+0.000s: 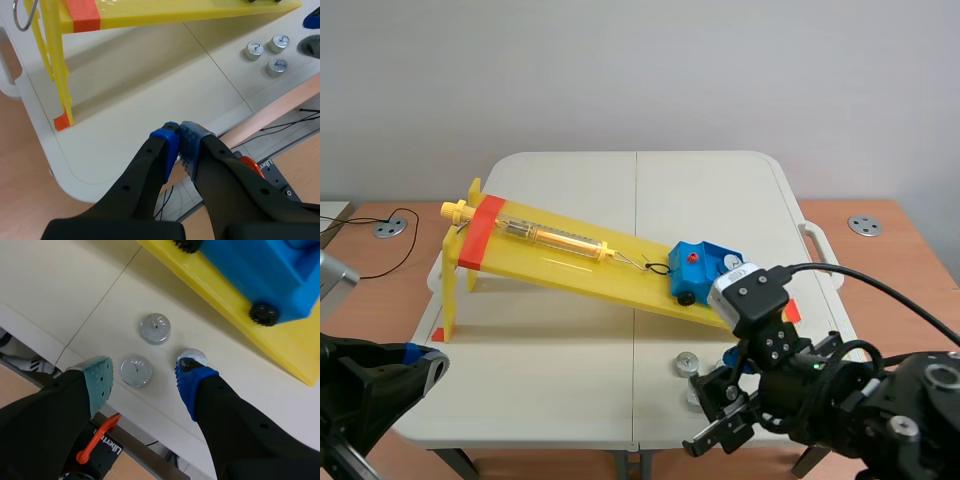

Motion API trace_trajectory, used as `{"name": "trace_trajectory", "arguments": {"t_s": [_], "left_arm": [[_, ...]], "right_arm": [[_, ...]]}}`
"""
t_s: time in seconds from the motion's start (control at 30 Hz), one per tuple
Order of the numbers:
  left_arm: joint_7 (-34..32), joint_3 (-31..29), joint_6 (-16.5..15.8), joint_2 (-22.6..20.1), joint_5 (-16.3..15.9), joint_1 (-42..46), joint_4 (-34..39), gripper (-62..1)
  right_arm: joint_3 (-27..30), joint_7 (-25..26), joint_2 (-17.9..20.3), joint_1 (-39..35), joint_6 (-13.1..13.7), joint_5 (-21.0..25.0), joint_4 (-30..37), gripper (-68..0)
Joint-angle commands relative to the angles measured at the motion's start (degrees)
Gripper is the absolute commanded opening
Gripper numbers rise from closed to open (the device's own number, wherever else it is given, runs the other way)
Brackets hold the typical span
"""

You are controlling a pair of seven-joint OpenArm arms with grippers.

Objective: Place the four metal weights on the blue cart on the ramp.

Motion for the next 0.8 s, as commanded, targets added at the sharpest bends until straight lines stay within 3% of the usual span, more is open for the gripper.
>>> {"name": "trace_trajectory", "arguments": {"t_s": [0.0, 0.2, 0.5, 0.77], "left_arm": [[-4.42, -0.96, -0.81, 0.31, -3.76, -0.48, 4.02, -57.1], [-4.44, -0.96, -0.81, 0.31, -3.76, -0.48, 4.02, -57.1], [-4.42, -0.96, -0.81, 0.31, -3.76, -0.48, 4.02, -57.1], [-4.42, -0.96, -0.81, 0.31, -3.76, -0.48, 4.02, -57.1]], "right_arm": [[-0.22, 8.26, 0.92, 4.04, -2.84, 1.09, 3.39, -38.5], [-3.13, 9.73, -0.24, 5.95, -5.14, -1.79, -0.37, -40.2], [-5.62, 10.95, -2.91, 7.98, -6.4, -3.1, -5.11, -40.6], [-6.75, 10.95, -2.86, 7.98, -7.52, -3.39, -7.89, -48.1]]}}
